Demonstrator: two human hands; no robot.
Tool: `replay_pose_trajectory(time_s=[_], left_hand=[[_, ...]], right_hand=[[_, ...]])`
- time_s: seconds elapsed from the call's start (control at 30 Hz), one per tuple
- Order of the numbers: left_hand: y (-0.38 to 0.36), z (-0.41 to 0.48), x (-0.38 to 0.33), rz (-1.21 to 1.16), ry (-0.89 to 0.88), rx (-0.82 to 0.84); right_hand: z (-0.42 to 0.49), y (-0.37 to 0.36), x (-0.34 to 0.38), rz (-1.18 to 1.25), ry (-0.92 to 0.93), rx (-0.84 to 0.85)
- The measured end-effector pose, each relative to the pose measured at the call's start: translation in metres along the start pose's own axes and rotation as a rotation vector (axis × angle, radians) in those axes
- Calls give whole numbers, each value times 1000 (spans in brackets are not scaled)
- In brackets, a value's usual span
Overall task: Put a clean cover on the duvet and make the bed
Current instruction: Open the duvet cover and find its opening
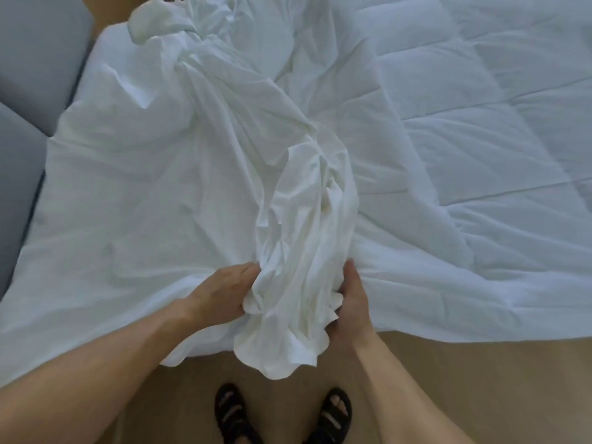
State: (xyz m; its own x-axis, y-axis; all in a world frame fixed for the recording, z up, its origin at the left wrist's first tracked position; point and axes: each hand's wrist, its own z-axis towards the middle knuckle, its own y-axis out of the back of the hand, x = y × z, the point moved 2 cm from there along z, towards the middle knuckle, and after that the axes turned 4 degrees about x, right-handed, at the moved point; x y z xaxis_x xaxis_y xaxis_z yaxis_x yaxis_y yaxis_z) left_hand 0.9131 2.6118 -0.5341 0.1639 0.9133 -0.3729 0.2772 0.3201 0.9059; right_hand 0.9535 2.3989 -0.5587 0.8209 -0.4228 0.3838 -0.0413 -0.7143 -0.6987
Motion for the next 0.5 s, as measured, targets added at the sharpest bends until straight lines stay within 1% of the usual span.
replay_pose_trajectory(time_s=[0.03, 0.07, 0.13, 0.17, 0.23, 0.27, 0.3, 0.37, 0.43, 0.5], left_hand=[[8, -2, -4, -11, -25, -15], [14, -3, -7, -14, -44, -25], [20, -4, -9, -14, -53, -53], [21, -4, -8, -14, -30, -59], [25, -4, -8, 13, 20, -60], [28, -4, -8, 36, 29, -65], [31, -5, -7, 59, 25, -75], [35, -9, -1, 100, 29, -61], [37, -16, 15, 153, 95, -25], [39, -19, 30, 189, 237, 32]], right_hand=[[1, -2, 1, 25, -104, 33], [-1, -5, 5, -48, -156, 68], [-8, -10, 9, -236, -163, 159], [-15, -11, 12, -291, -148, 186], [-31, -5, 19, -294, -119, 177], [-39, 6, 27, -307, -82, 127], [-48, 19, 38, -341, -29, 34], [-64, 55, 73, -542, 130, -248], [-78, 92, 124, -757, 329, -513], [-89, 129, 182, -696, 491, -732]])
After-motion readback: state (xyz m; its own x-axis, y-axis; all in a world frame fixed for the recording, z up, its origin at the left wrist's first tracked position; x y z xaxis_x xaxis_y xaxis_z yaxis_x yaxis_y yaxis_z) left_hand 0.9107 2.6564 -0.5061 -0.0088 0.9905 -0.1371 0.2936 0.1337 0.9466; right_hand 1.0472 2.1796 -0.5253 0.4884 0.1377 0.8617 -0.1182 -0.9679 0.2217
